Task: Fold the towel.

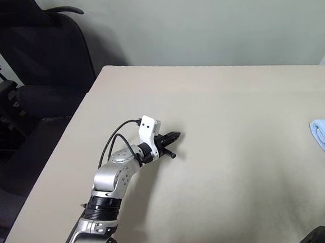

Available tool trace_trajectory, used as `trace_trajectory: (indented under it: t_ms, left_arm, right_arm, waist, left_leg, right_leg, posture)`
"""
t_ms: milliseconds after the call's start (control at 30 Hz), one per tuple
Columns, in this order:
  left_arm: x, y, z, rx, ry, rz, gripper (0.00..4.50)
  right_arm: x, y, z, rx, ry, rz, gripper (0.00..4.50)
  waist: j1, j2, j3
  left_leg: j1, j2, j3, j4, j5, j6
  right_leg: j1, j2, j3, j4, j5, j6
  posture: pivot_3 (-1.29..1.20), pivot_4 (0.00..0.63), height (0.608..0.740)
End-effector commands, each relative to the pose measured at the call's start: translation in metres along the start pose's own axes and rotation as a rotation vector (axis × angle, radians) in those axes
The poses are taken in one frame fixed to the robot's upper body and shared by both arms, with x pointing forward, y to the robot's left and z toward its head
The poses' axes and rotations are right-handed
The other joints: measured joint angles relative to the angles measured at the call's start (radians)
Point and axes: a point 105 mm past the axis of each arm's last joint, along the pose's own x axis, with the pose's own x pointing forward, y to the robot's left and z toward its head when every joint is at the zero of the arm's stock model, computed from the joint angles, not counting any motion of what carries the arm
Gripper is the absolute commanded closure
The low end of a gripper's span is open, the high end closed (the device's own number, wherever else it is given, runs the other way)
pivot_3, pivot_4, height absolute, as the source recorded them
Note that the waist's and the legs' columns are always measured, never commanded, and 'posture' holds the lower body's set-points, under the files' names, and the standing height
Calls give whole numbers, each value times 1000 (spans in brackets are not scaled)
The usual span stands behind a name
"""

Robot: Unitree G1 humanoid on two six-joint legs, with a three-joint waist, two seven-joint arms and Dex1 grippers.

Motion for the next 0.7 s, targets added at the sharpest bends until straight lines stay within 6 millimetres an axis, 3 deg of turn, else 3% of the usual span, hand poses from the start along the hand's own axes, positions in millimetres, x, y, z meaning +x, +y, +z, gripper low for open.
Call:
trace_trajectory:
  t_ms: [33, 300, 433, 500, 600, 667, 700]
  left_arm:
    - [1, -4, 11, 19, -37, -14, 4500]
    - [2, -5, 9, 15, -32, -21, 4500]
    - [4, -7, 8, 17, -26, -29, 4500]
    - [4, -7, 8, 19, -24, -32, 4500]
    - [5, -7, 7, 24, -20, -37, 4500]
    - [5, -7, 7, 25, -19, -37, 4500]
    - [6, -7, 7, 27, -19, -37, 4500]
  right_arm:
    - [-4, 3, 19, -20, -63, 5, 34]
    - [-18, -2, 44, -73, -214, -16, 34]
    - [-25, 4, 70, -168, -373, -53, 34]
    - [-29, 22, 79, -220, -436, -5, 34]
    - [-34, 83, 66, -517, -459, 186, 34]
    - [-39, 134, 22, -709, -364, 432, 34]
    - [-46, 155, -10, -772, -259, 576, 34]
  waist:
    - [0, 0, 0]
    - [1, 0, 0]
    - [1, 1, 0]
    - [0, 2, 0]
    - [-4, 3, -1]
    - [-16, 3, -1]
    - [-21, 3, -1]
  left_leg:
    - [0, 0, 0, 0, 0, 0]
    - [0, 0, 0, 0, 0, 0]
    - [0, 0, 0, 0, 0, 0]
    - [0, 0, 0, 0, 0, 0]
    - [0, 0, 0, 1, 0, 0]
    - [1, 0, 0, 1, 0, 0]
    - [1, 0, 0, 1, 0, 0]
  right_leg:
    - [0, 0, 0, 0, 0, 0]
    - [0, 0, 0, 0, 0, 0]
    - [0, 0, 0, 0, 0, 0]
    - [0, 0, 0, 0, 0, 0]
    - [0, 0, 0, 0, 1, 0]
    - [0, 0, 0, 0, 2, 0]
    - [0, 1, 1, 0, 2, 0]
  posture:
    - [0, 150, 740]
    - [0, 150, 740]
    - [0, 150, 740]
    - [0, 150, 740]
    - [0, 150, 740]
    - [0, 150, 740]
    - [0, 150, 740]
